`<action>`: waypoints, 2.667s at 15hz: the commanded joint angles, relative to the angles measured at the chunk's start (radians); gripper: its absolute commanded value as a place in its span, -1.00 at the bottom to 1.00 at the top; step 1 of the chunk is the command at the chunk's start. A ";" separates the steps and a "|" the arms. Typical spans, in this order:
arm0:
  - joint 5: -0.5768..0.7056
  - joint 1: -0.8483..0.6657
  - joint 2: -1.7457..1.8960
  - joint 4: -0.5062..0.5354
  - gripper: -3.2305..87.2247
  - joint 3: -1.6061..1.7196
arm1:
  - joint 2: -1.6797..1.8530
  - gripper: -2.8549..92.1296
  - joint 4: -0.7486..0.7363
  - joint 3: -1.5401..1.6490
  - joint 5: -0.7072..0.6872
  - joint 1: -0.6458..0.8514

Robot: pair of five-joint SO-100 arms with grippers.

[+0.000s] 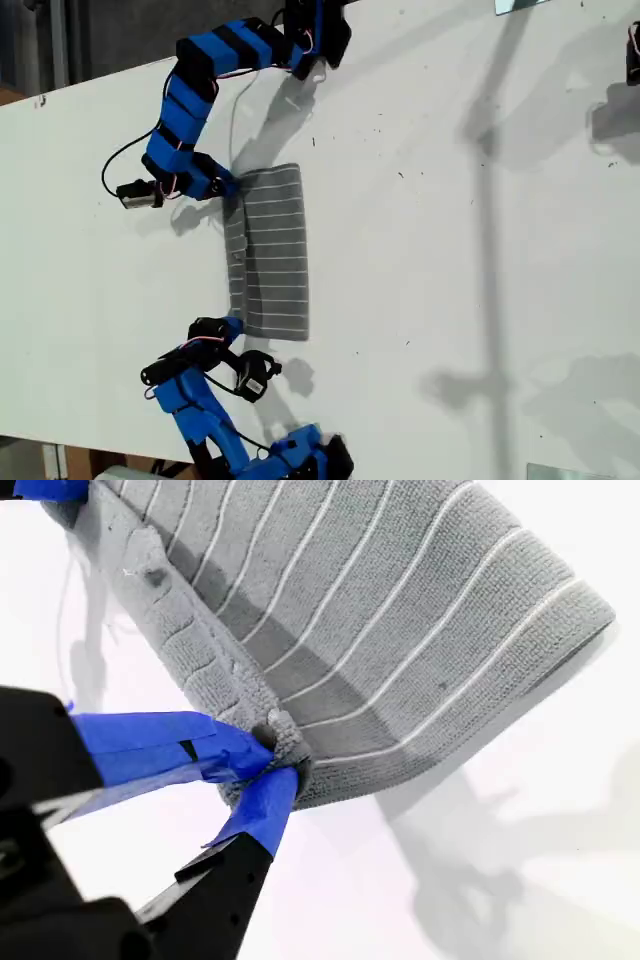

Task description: Grasp corners of a square towel and fold twice.

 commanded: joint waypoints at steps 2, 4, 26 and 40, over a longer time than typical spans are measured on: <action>0.009 0.014 0.008 0.006 -0.93 -0.048 | 0.112 -0.40 0.018 -0.061 0.000 -0.008; 0.009 0.015 0.008 0.009 -0.93 -0.046 | 0.107 -0.37 0.017 -0.061 -0.002 0.002; 0.005 0.029 -0.012 -0.003 -0.93 -0.054 | 0.081 -0.69 0.061 -0.126 -0.031 0.043; 0.015 0.028 0.011 0.026 -0.93 -0.072 | 0.126 -0.94 0.087 -0.123 0.002 -0.021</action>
